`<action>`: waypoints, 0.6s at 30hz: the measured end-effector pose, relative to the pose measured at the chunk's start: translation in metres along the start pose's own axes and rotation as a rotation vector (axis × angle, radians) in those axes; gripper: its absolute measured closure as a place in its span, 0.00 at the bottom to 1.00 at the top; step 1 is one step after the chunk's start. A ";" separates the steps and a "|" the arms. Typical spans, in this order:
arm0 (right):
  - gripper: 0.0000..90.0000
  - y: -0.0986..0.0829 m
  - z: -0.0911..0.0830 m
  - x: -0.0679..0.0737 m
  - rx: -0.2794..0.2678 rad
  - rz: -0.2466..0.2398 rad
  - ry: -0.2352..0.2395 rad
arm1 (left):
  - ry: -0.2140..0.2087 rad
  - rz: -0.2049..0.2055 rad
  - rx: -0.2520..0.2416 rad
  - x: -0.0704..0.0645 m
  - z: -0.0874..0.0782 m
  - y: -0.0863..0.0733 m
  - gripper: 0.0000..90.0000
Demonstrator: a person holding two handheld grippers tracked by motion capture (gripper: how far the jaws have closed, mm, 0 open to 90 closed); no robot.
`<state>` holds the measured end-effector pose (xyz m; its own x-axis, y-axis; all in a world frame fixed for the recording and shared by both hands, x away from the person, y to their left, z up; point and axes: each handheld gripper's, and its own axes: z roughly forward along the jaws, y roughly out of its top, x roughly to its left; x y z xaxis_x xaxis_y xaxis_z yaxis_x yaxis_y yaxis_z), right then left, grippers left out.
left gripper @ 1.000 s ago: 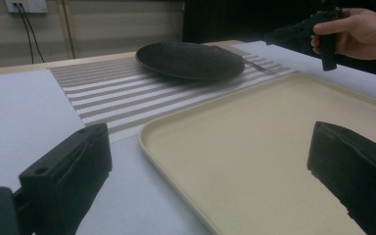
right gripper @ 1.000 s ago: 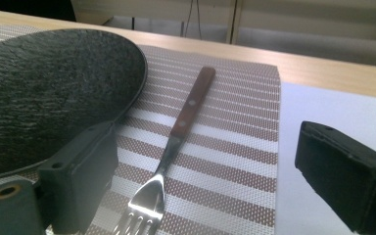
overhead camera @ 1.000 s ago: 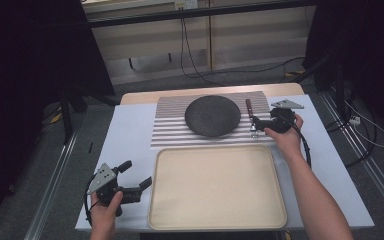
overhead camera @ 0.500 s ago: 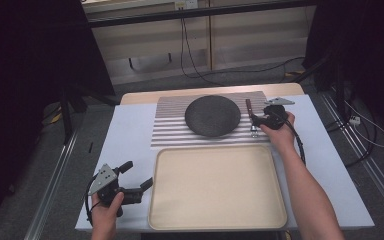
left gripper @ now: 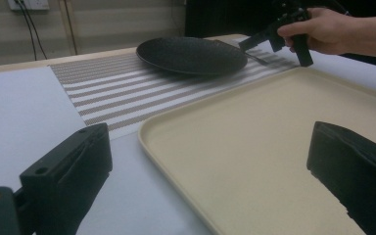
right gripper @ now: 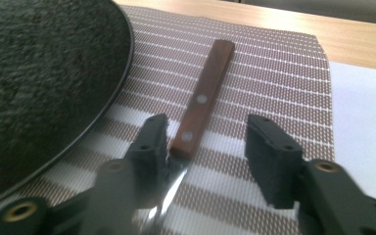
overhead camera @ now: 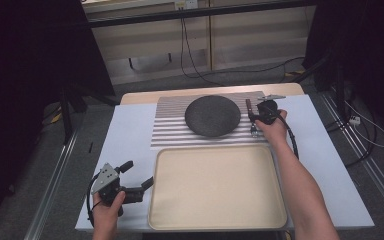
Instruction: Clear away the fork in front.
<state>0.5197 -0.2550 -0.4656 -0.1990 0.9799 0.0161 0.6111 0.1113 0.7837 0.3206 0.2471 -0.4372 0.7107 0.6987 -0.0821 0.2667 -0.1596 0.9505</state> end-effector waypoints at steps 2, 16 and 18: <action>0.59 0.000 0.004 0.002 0.014 -0.006 0.007 | -0.005 0.007 0.007 -0.001 0.000 0.000 0.03; 0.88 0.001 -0.007 0.002 0.117 -0.038 0.024 | -0.003 0.007 0.001 0.002 -0.002 0.000 0.03; 0.88 -0.002 -0.013 0.000 0.129 -0.052 0.026 | 0.000 0.004 -0.001 0.001 -0.002 0.000 0.03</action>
<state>0.5088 -0.2575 -0.4594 -0.2518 0.9678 -0.0047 0.6923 0.1835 0.6979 0.3201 0.2497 -0.4365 0.7119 0.6979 -0.0783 0.2633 -0.1618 0.9510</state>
